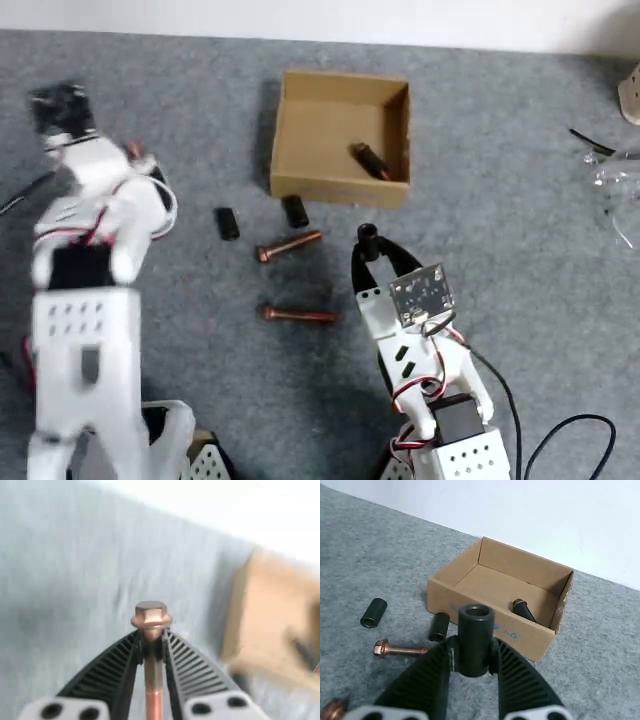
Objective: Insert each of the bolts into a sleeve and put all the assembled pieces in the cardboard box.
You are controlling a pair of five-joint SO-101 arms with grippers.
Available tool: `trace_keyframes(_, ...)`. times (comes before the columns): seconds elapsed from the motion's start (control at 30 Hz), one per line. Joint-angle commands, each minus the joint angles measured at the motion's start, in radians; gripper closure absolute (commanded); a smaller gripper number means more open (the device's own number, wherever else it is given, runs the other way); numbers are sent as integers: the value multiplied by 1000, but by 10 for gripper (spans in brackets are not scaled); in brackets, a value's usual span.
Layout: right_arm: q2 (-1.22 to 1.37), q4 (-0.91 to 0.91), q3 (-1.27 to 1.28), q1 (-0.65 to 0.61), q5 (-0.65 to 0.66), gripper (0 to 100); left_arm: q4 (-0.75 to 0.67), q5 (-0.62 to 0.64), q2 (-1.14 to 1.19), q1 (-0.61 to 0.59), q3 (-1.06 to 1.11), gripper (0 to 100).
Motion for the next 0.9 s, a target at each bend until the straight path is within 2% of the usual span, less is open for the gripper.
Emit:
trace_keyframes(0.0, -16, -33, 127, -12, 11, 990, 3, -20, -234, 31, -93, 993)
trace_keyframes(0.1, -13, -33, 127, -45, 11, 990, -2, -20, -380, 139, -42, 993)
trace_keyframes(0.2, -13, -8, 128, -101, 12, 990, -6, -20, -524, 308, 27, 993)
trace_keyframes(0.33, -16, 5, 128, -110, 12, 990, -63, -20, -644, 481, 171, 993)
trace_keyframes(0.47, -18, 5, 128, -110, 12, 991, -256, -21, -680, 568, 437, 989)
trace_keyframes(0.7, -18, 5, 128, -110, 12, 991, -758, -21, -765, 645, 766, 989)
trace_keyframes(0.87, -18, 4, 128, -110, 14, 991, -913, -21, -771, 656, 888, 993)
